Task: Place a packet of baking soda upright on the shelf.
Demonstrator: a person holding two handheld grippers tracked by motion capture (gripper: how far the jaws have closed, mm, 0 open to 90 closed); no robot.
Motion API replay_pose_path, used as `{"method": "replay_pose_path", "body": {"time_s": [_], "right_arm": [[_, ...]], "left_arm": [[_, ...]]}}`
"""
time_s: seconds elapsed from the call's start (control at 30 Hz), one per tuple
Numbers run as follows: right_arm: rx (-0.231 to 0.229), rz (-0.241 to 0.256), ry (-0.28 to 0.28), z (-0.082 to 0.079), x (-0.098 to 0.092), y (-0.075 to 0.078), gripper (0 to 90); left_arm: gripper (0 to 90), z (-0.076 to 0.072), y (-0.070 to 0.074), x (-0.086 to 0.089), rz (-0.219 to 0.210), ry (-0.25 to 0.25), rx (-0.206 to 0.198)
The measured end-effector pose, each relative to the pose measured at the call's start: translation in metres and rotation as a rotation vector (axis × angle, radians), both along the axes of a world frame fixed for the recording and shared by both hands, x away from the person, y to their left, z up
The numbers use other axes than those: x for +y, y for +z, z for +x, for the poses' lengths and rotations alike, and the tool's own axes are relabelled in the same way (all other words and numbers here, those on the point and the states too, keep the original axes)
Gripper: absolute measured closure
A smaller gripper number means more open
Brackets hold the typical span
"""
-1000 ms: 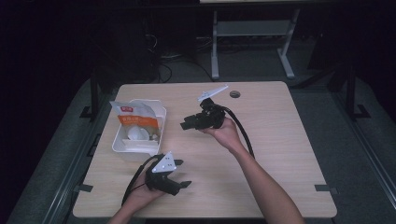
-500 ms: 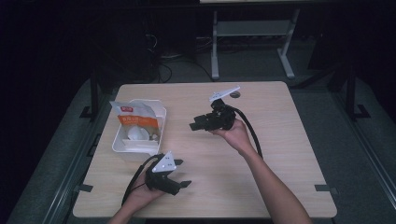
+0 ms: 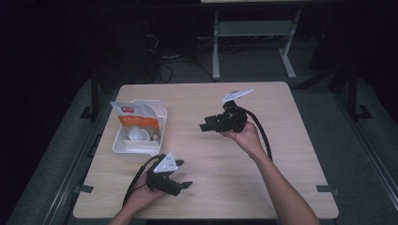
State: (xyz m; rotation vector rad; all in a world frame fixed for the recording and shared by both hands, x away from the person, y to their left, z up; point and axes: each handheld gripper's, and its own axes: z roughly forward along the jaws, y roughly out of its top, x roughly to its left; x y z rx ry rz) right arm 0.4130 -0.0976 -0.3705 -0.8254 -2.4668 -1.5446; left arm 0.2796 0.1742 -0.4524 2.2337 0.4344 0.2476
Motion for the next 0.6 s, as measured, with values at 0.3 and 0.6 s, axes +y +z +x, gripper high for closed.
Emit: {"method": "replay_pose_path", "body": {"time_s": [0.3,0.6], "right_arm": [[0.015,-0.01,-0.017,-0.005,-0.015,-0.006,46.7],[0.019,-0.009,-0.037,-0.01,-0.029,-0.009,45.8]], "left_arm": [[19.4,0.0,0.0,0.0,0.001,0.004,-0.003],[18.5,0.001,0.0,0.0,-0.001,0.009,-0.002]]}}
